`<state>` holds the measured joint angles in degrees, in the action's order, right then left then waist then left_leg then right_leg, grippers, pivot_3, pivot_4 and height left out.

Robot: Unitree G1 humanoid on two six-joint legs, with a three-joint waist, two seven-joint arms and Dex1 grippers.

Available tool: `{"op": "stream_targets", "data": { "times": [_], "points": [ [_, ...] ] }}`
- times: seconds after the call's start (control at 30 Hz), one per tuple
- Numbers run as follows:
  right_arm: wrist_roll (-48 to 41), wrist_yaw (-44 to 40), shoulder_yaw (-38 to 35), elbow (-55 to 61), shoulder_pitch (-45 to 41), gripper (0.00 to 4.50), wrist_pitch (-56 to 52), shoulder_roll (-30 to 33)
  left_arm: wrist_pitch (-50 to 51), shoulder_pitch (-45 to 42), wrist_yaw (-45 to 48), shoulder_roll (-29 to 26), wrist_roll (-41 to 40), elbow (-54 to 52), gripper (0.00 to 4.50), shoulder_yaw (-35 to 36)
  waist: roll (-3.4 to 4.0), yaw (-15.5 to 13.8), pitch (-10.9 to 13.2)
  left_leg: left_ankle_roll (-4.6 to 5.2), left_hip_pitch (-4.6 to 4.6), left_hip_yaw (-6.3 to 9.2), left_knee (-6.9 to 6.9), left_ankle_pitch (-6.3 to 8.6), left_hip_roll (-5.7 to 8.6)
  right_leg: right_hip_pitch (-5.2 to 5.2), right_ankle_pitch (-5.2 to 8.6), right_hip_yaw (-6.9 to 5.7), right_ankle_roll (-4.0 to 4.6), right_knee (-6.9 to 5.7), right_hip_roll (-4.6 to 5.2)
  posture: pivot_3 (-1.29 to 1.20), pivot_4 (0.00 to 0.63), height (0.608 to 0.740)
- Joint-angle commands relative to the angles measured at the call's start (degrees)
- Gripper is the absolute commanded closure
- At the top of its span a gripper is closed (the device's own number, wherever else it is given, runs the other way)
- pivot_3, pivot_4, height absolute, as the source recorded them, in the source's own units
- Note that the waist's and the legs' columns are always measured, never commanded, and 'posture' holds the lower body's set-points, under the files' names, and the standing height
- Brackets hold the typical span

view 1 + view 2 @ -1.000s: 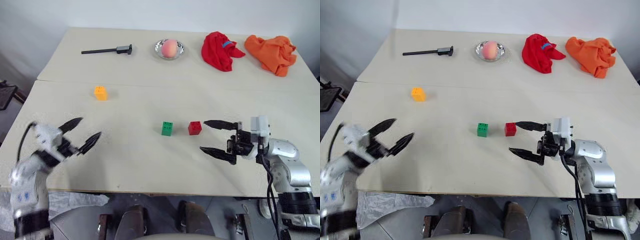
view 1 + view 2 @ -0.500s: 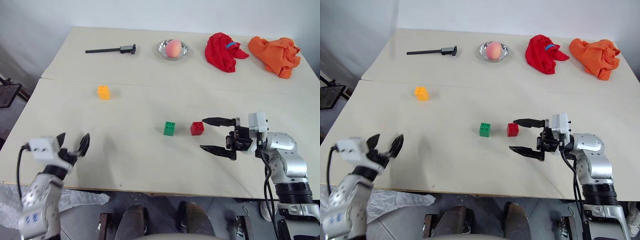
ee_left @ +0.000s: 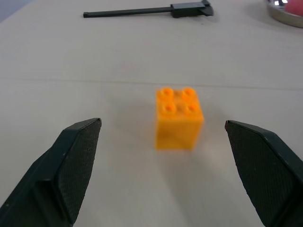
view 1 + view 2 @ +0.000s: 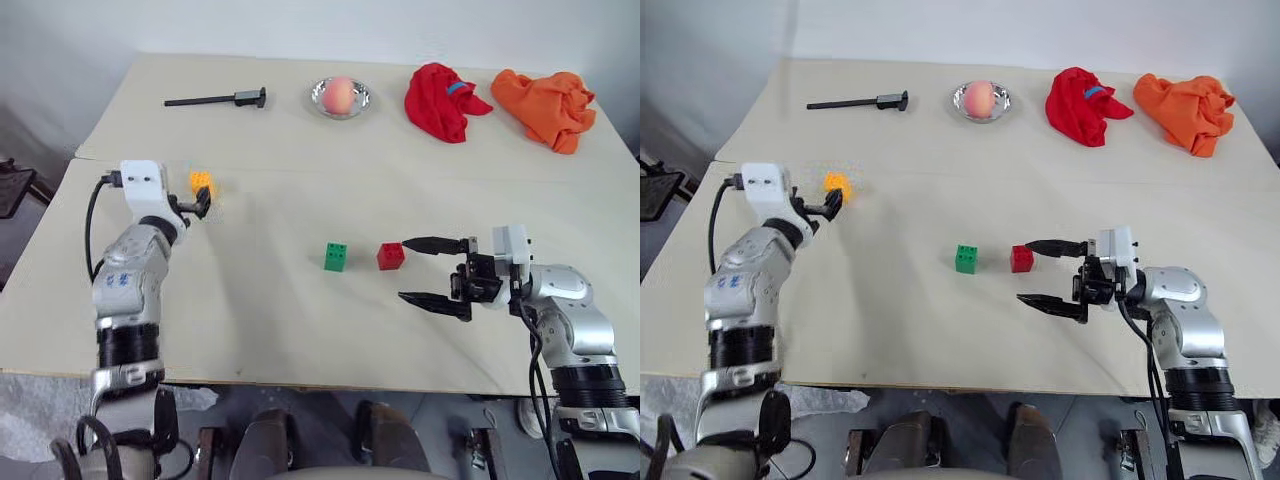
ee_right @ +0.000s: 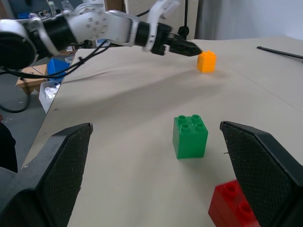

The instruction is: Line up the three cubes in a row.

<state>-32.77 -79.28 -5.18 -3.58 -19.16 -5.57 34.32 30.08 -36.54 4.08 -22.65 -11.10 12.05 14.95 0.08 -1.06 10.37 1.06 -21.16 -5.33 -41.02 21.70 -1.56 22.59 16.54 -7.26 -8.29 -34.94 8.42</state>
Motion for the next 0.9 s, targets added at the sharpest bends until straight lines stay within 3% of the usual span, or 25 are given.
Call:
{"op": "stream_targets", "data": {
  "times": [0.03, 0.33, 0.43, 0.7, 0.77, 0.9],
  "points": [
    [-0.8, 0.7, -1.0, 2.8, 0.8, 0.00, -0.2, 0.6, -3.4, -2.7, 3.3, -0.6, 0.7, 5.8, 0.06, -1.4, 0.00, -0.1, 0.0, 0.00, -0.01, 0.00, 0.00, 0.00, 0.00, 0.00, 0.00, 0.00, 0.00, 0.01, 0.00, 0.00, 0.150, 0.740],
    [-0.9, 1.5, -1.3, 4.1, 2.0, 0.00, -0.7, 0.6, -9.4, -7.4, 2.9, -0.2, 3.0, 16.7, 0.06, -2.7, -0.02, -0.1, 0.0, 0.00, -0.03, 0.00, 0.03, 0.00, 0.00, 0.01, 0.00, -0.06, 0.00, 0.03, -0.01, 0.00, 0.150, 0.740],
    [-1.0, 1.8, -1.8, 4.0, 2.4, 0.00, -0.6, 1.0, -11.7, -8.0, 3.4, 0.2, 3.1, 18.8, 0.63, -2.7, -0.02, -0.2, 0.0, 0.00, -0.03, 0.00, 0.02, 0.00, 0.00, 0.01, 0.00, -0.06, 0.00, 0.04, -0.01, 0.00, 0.150, 0.740],
    [-0.8, 2.2, -1.9, 4.1, 3.6, 0.00, -0.3, 1.0, -16.0, -9.1, 6.3, -0.2, 2.7, 24.0, 3.03, -2.9, -0.03, -0.2, 0.0, 0.00, -0.03, 0.00, 0.03, 0.00, 0.00, 0.01, 0.00, -0.07, 0.00, 0.03, -0.01, 0.00, 0.150, 0.740],
    [-0.8, 2.4, -2.1, 4.2, 4.0, 0.00, -0.2, 1.1, -18.1, -9.0, 11.2, -0.5, 0.0, 23.7, 3.03, -1.8, -0.03, -0.2, 0.0, 0.00, -0.03, -0.01, 0.03, 0.00, 0.00, 0.01, 0.00, -0.07, 0.00, 0.03, -0.01, 0.00, 0.150, 0.740],
    [-1.0, 2.9, -2.8, 5.1, 5.2, 0.00, -0.2, 1.5, -20.0, -7.8, 29.9, -4.4, -5.2, 20.6, 3.03, -2.3, -0.04, -0.1, 0.0, 0.00, -0.06, -0.02, 0.03, 0.00, 0.00, 0.02, 0.00, -0.09, 0.00, 0.04, -0.01, 0.00, 0.150, 0.740]
  ]
}}
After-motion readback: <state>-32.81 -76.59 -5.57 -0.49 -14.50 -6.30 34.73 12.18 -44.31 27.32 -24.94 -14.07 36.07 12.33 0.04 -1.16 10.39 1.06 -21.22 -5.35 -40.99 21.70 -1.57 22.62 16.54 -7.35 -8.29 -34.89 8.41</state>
